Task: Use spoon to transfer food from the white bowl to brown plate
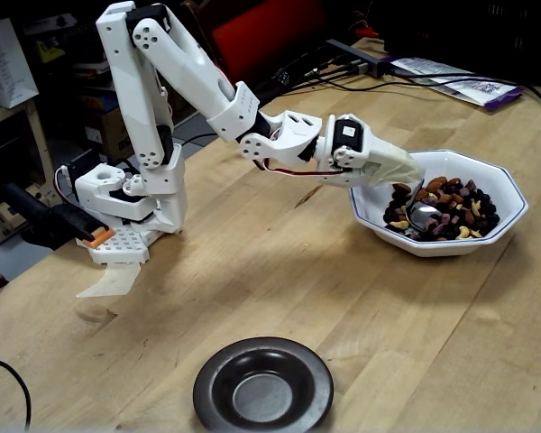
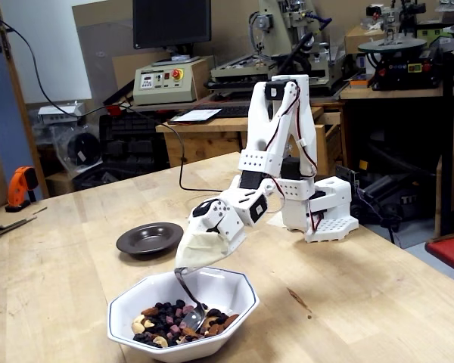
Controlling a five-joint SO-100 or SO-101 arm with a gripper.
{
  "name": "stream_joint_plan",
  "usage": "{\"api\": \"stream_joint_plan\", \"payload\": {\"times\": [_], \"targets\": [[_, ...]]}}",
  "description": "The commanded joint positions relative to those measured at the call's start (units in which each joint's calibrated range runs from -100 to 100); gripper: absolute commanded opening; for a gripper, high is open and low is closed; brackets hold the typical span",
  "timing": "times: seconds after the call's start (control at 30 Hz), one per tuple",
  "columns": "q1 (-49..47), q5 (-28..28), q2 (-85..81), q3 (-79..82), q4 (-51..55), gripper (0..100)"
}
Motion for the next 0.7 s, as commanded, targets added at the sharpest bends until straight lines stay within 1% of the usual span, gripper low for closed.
{"api": "stream_joint_plan", "payload": {"times": [0.0, 0.3, 0.67], "targets": [[0.5, 0.1, 0.2, -1.0, -3.2, 5], [0.7, 0.1, -0.4, -0.7, -7.1, 5], [3.2, 0.0, -0.5, -0.9, -8.7, 5]]}}
